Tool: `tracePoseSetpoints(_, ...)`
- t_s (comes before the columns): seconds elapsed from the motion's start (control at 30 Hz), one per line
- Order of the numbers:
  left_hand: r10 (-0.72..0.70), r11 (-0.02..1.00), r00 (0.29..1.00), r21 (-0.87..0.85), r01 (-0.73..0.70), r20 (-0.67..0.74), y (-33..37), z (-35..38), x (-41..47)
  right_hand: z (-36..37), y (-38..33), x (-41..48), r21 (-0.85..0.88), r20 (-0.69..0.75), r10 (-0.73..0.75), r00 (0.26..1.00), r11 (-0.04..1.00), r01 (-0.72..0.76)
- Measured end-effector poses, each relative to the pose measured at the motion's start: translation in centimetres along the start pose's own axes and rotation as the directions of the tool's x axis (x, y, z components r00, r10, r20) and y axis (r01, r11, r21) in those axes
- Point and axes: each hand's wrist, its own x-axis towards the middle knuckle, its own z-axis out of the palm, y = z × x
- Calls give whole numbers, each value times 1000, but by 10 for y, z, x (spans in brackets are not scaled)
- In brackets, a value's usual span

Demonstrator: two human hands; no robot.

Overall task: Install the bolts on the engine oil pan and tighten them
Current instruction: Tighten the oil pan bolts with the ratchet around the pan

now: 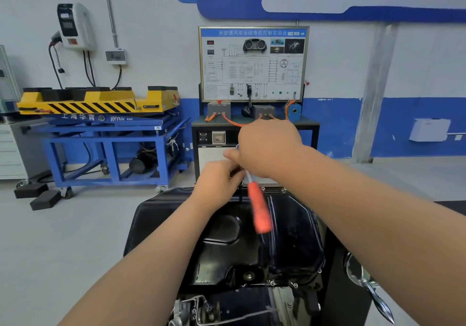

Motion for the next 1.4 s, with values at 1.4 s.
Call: tracePoseSetpoints(1.4,-88,994,992,71,82,93,13,17,-5,-5,15,-5,-139,67,-83,994,986,91)
